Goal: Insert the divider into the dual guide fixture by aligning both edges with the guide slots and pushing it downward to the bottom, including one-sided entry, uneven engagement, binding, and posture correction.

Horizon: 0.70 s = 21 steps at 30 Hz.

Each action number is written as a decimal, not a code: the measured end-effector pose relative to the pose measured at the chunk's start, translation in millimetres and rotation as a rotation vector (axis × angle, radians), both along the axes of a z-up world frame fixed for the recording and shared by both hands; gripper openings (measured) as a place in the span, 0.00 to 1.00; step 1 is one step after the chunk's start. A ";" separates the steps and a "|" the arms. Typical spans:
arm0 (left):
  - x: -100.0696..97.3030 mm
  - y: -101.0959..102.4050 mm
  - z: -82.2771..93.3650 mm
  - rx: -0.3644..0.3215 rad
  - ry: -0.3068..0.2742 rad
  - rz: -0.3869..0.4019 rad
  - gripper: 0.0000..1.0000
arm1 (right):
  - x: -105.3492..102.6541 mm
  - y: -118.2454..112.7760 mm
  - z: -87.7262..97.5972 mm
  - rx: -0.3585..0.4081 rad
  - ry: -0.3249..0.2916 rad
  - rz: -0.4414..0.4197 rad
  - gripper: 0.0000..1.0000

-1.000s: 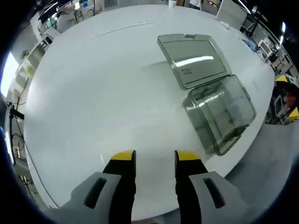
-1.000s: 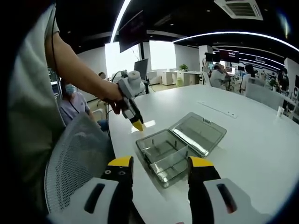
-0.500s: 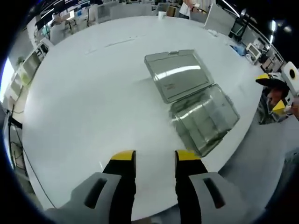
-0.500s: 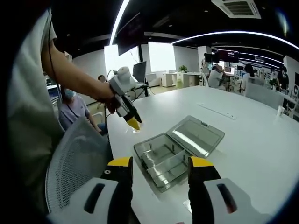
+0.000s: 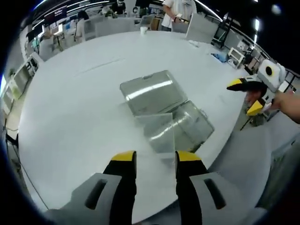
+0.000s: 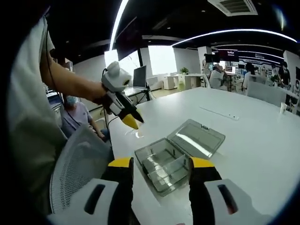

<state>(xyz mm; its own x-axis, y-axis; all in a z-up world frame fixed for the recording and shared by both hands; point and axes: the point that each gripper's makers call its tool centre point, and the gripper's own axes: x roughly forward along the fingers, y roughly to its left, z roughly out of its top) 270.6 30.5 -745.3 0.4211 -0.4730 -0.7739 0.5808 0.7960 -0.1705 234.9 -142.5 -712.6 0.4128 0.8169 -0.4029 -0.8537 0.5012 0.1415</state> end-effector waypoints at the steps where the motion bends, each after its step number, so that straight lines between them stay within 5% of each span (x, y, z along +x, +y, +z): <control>1: -0.3 -2.5 3.1 -0.009 -0.004 -0.005 0.30 | 0.7 0.0 0.8 0.002 0.001 0.001 0.44; 21: -9.7 -53.1 43.5 -0.159 -0.048 -0.149 0.30 | 11.9 6.4 28.7 0.120 0.035 0.032 0.44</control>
